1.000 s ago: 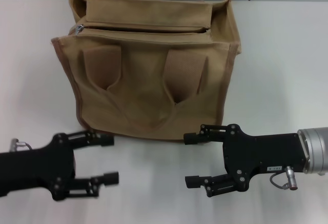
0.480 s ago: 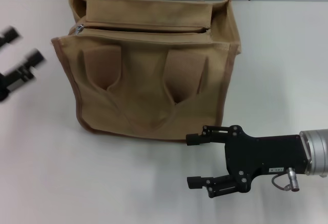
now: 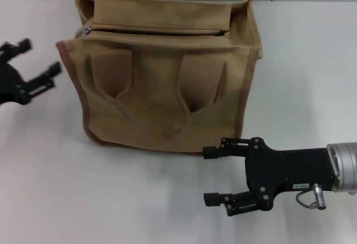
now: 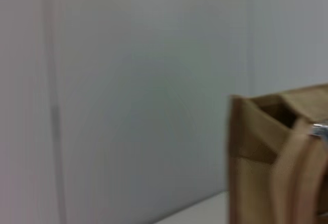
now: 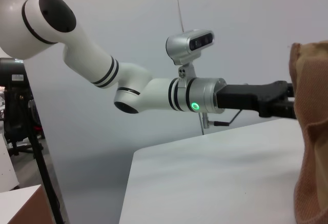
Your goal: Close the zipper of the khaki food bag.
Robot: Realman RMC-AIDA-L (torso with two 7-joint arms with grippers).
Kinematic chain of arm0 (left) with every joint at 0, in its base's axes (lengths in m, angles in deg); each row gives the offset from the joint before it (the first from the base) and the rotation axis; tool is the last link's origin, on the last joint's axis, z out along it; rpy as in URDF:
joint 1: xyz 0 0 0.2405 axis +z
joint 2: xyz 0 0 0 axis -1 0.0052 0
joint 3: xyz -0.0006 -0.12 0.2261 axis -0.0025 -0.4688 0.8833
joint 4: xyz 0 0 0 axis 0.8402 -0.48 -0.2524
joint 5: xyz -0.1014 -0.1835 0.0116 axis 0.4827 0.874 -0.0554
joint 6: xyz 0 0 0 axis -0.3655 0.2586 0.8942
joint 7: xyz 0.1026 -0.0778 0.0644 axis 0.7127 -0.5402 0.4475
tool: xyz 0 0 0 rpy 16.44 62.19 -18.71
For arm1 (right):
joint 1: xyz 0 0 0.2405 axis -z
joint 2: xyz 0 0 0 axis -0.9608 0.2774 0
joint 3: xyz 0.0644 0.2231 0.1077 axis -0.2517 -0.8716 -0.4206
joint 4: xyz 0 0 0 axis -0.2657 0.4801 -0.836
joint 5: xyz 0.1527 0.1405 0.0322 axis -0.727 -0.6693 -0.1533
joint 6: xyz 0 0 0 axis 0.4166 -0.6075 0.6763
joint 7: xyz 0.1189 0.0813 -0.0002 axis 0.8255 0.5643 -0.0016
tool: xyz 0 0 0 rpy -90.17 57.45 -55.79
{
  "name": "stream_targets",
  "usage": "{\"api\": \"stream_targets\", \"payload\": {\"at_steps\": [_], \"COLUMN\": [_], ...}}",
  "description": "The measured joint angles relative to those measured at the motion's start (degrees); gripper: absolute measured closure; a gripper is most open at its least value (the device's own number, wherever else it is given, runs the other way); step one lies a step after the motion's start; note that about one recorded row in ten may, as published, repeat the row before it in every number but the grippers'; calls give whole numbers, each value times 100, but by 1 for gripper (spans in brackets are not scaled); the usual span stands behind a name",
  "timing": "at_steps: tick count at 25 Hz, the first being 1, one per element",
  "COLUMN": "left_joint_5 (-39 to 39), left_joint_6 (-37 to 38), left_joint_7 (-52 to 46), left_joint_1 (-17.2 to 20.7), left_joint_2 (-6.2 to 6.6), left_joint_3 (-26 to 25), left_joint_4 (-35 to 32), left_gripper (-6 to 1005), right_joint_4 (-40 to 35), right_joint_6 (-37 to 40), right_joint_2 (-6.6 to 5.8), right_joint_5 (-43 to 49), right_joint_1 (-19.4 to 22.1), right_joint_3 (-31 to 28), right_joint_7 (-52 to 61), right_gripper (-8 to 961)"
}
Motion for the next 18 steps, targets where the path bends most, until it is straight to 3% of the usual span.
{"api": "stream_targets", "payload": {"at_steps": [1, 5, 12, 18], "left_joint_5": [11, 29, 499, 1056], "left_joint_6": [10, 61, 14, 46], "left_joint_7": [26, 67, 379, 871], "left_joint_1": [-52, -125, -187, -109], "left_joint_2": [-32, -65, -120, -269], "left_joint_3": [253, 458, 294, 294], "left_joint_4": [-35, -63, -10, 20], "left_gripper": [206, 208, 211, 214], "right_joint_4": [0, 0, 0, 0], "right_joint_6": [1, 3, 3, 4], "right_joint_2": [1, 3, 3, 3], "right_joint_5": [-8, -15, -20, -25], "right_joint_1": [0, 0, 0, -17], "right_joint_3": [0, 0, 0, 0], "right_joint_7": [16, 32, 37, 40], "right_gripper": [112, 112, 112, 113]}}
